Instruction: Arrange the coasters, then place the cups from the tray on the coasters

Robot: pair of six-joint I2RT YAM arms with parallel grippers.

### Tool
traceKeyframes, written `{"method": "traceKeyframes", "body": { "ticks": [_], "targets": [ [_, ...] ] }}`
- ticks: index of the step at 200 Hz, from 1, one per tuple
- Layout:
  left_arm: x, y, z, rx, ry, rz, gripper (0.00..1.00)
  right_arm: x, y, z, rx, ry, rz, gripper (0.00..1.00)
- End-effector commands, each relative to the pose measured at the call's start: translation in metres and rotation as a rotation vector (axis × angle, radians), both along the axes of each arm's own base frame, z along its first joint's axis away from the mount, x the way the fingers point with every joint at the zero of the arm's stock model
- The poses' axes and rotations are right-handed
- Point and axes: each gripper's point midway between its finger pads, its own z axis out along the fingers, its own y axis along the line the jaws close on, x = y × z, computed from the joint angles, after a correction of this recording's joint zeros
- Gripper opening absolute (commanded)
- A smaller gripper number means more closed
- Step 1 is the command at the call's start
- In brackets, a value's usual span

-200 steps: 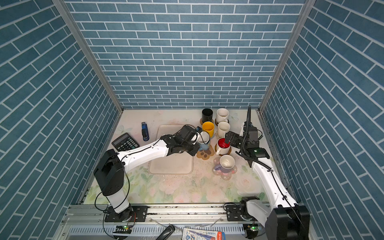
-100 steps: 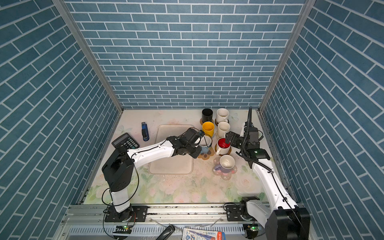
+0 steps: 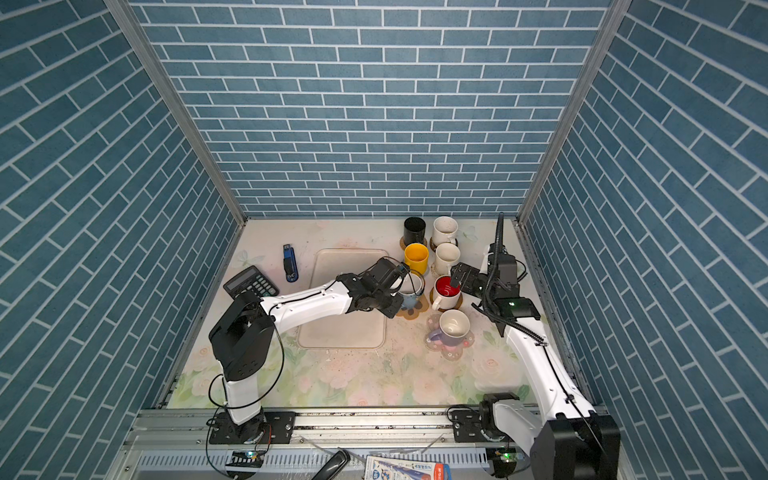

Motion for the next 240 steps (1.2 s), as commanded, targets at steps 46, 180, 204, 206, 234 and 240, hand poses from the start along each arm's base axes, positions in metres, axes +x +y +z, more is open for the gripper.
{"method": "traceKeyframes", "body": {
  "ticks": [46, 180, 204, 206, 234, 240],
  "targets": [
    [0.008, -0.007, 0.012, -0.033, -0.041, 0.01, 0.29, -0.002, 0.001, -0.006, 0.042, 0.015, -0.009, 0.99],
    [0.012, 0.043, 0.098, -0.062, -0.236, 0.138, 0.99, -0.025, -0.034, 0.045, -0.106, -0.195, -0.109, 0.99],
    [0.011, 0.074, 0.131, -0.1, -0.297, 0.223, 0.99, -0.028, -0.04, 0.048, -0.153, -0.193, -0.119, 0.99],
    [0.01, 0.077, 0.135, -0.104, -0.304, 0.233, 0.99, -0.028, -0.04, 0.049, -0.158, -0.194, -0.118, 0.99],
    [0.007, 0.137, 0.163, -0.115, -0.347, 0.401, 0.99, -0.03, -0.055, 0.047, -0.242, -0.203, -0.168, 0.99],
    [0.006, 0.151, 0.165, -0.113, -0.349, 0.44, 0.99, -0.031, -0.062, 0.044, -0.256, -0.202, -0.205, 0.99]
  ]
}}
